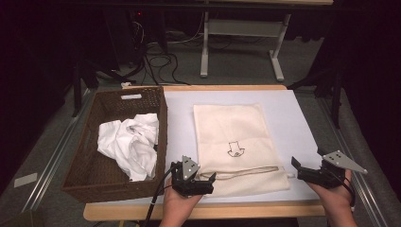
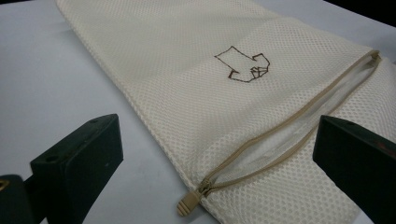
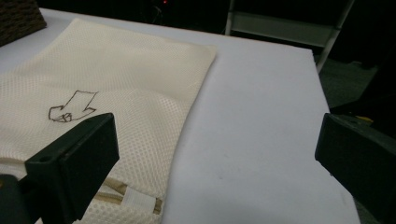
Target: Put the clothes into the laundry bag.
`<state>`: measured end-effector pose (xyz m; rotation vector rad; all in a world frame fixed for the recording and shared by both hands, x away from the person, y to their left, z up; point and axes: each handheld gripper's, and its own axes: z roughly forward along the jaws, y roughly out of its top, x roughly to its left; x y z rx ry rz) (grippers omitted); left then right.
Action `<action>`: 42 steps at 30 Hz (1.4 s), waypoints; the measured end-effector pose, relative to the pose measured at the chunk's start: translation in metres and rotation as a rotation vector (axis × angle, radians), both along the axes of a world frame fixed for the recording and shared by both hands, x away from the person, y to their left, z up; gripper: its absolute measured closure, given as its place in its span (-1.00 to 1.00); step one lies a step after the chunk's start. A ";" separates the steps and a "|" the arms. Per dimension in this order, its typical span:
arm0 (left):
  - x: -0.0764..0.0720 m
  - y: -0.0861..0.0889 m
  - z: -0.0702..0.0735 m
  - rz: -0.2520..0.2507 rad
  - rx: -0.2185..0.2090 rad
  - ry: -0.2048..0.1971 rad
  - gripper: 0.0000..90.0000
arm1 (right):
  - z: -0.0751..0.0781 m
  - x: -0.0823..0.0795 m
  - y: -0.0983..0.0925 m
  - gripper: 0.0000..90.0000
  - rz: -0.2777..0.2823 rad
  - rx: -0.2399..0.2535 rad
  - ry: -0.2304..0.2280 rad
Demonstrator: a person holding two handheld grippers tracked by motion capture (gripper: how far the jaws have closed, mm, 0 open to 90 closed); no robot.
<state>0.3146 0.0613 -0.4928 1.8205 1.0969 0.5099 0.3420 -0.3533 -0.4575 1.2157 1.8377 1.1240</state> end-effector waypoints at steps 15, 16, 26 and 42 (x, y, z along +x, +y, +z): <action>0.000 0.005 0.000 0.019 0.007 -0.011 -0.93 | -0.004 0.007 -0.003 -0.99 0.019 0.016 0.026; 0.000 0.004 0.000 0.018 0.009 -0.011 -0.93 | -0.003 0.007 -0.002 -0.99 0.017 0.013 0.023; -0.003 0.004 -0.006 -0.014 -0.009 0.041 -0.81 | -0.003 0.005 0.003 -0.99 0.047 0.009 0.021; -0.011 0.006 -0.029 -0.085 -0.091 0.271 -0.30 | -0.009 0.009 0.007 -0.99 0.069 0.002 0.042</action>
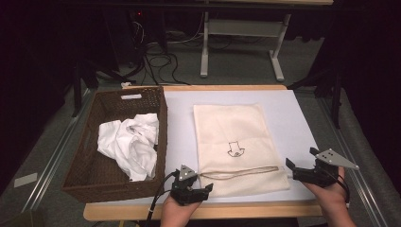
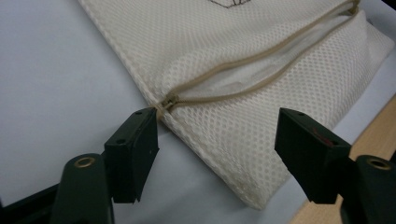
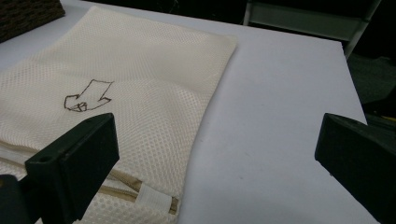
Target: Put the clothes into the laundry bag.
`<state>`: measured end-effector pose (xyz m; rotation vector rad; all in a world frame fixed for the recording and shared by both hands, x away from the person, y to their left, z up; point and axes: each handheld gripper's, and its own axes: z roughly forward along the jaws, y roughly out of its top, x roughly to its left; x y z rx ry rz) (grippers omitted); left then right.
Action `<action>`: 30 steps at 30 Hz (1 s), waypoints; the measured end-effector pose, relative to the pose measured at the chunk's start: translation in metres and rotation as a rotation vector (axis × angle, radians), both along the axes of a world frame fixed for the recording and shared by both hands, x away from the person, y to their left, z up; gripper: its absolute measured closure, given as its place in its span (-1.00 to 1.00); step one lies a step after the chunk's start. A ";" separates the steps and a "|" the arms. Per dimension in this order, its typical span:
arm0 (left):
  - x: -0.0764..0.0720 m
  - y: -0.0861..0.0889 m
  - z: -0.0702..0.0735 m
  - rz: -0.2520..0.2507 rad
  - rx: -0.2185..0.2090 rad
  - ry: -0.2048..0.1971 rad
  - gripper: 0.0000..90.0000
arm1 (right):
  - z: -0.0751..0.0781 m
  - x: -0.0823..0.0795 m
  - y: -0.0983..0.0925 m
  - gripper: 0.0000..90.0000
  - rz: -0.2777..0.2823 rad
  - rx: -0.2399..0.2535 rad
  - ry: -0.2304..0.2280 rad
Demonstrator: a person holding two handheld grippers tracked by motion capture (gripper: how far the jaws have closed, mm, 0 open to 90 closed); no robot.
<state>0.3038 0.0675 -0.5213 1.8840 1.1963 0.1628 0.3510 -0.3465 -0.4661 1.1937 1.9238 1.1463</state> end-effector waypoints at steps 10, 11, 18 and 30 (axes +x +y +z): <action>-0.007 -0.006 -0.001 -0.017 0.089 -0.026 0.69 | -0.002 0.002 0.001 -0.99 0.006 -0.001 0.010; -0.006 -0.006 0.000 -0.014 0.094 -0.024 0.81 | -0.002 0.002 0.002 -0.99 0.007 0.001 0.012; -0.002 0.014 0.007 0.114 0.126 -0.059 0.87 | -0.003 0.002 0.003 -0.99 0.028 0.012 0.028; -0.007 0.006 0.014 0.088 0.075 -0.128 0.02 | -0.013 0.053 0.038 -0.13 0.088 -0.057 0.135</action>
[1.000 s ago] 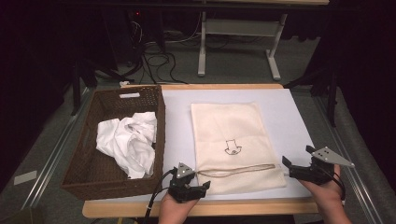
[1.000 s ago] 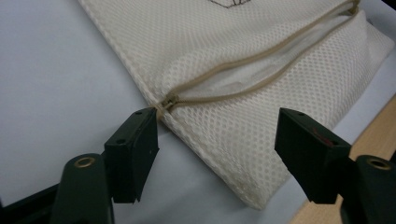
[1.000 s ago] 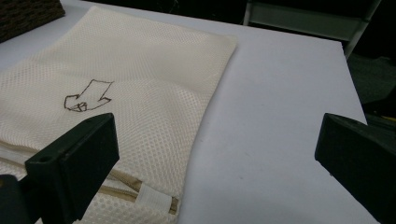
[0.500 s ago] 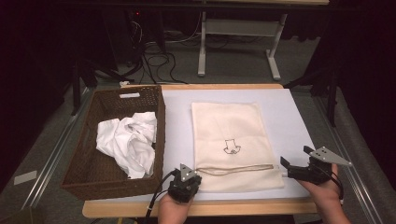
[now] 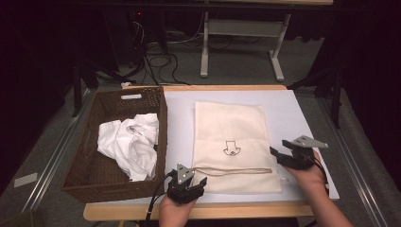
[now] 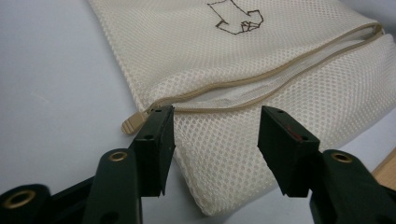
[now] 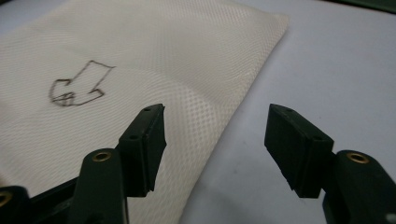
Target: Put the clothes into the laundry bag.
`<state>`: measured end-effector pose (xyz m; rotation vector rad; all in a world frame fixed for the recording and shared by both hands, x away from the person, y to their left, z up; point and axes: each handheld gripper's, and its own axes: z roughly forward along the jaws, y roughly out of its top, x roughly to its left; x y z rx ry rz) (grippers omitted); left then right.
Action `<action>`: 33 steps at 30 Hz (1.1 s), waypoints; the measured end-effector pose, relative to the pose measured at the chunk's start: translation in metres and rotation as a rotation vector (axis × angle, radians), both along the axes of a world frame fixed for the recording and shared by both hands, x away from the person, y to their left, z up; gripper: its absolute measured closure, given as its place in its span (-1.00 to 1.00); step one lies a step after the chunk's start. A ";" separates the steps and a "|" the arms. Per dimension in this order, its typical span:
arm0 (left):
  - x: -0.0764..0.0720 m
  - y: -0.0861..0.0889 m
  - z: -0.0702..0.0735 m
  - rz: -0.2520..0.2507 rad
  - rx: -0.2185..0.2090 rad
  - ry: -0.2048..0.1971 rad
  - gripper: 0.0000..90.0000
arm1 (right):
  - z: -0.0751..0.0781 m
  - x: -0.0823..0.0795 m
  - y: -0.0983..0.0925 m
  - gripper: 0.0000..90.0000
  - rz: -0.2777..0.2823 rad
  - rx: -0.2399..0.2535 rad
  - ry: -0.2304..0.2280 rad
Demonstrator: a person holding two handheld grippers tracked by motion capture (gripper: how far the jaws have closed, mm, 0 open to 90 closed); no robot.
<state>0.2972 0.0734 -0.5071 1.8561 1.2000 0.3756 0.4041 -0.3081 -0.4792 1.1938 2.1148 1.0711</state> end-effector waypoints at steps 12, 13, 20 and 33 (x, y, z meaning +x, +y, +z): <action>0.000 0.001 0.001 -0.018 -0.046 -0.010 -0.10 | -0.029 0.102 0.022 0.41 -0.087 0.022 0.206; 0.000 0.001 0.001 -0.018 -0.046 -0.010 -0.11 | -0.029 0.102 0.022 0.41 -0.087 0.022 0.206; -0.003 0.000 0.003 -0.030 -0.035 -0.022 -0.09 | -0.026 0.092 0.021 0.95 -0.093 -0.035 0.178; 0.006 -0.016 -0.006 -0.062 0.019 -0.002 -0.14 | -0.026 0.052 -0.065 0.86 -0.232 -0.015 0.158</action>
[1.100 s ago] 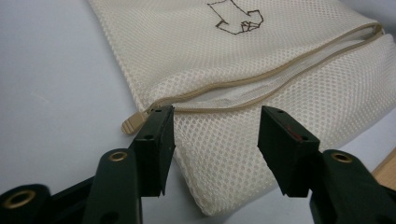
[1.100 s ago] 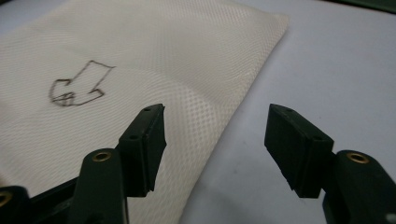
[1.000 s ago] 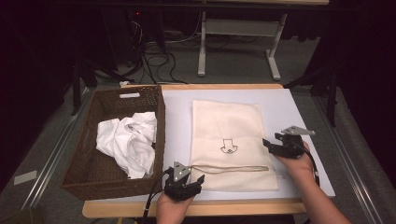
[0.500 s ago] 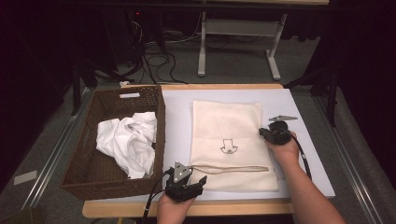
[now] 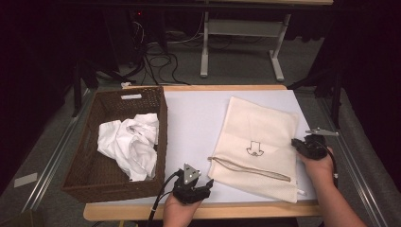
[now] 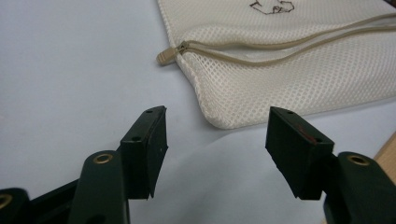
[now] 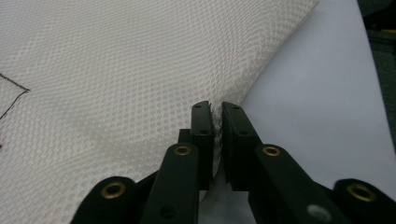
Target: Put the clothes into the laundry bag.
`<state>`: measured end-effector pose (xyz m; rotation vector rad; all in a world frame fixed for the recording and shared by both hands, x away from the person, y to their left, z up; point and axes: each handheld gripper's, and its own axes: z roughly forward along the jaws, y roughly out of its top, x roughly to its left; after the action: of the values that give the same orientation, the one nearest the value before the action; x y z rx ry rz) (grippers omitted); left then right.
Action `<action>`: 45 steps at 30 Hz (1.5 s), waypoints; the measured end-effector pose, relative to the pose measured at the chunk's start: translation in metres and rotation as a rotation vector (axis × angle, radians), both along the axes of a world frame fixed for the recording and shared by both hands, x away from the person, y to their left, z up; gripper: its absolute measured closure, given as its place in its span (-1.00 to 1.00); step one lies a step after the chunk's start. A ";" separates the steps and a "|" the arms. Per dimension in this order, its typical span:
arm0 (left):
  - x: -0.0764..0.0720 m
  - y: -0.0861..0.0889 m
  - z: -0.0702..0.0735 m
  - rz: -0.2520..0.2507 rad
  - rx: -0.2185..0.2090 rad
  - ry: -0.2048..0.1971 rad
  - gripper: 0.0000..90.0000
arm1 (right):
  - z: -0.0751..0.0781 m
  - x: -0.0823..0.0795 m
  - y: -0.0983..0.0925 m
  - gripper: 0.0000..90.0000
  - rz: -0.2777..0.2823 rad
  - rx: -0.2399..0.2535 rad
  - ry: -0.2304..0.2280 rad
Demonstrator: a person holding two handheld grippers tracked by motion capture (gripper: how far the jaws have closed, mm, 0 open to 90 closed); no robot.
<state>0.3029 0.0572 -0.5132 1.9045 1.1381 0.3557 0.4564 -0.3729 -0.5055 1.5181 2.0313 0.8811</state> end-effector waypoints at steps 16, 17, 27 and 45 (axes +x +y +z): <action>0.015 -0.016 -0.012 -0.014 0.040 0.032 -0.20 | 0.025 -0.065 0.012 -0.19 0.096 -0.002 -0.211; 0.015 -0.018 -0.012 -0.020 0.037 0.032 -0.20 | 0.027 -0.069 0.014 -0.20 0.109 -0.008 -0.218; 0.016 -0.029 -0.013 -0.066 0.012 0.033 0.60 | 0.033 -0.109 0.019 -0.21 0.153 -0.008 -0.242; 0.032 -0.004 -0.005 0.120 0.158 -0.070 0.67 | 0.030 -0.113 0.023 -0.21 0.182 0.026 -0.221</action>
<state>0.3344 0.0530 -0.5182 1.9480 1.2104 0.5898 0.3430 -0.3494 -0.4756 1.2029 2.0228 1.0980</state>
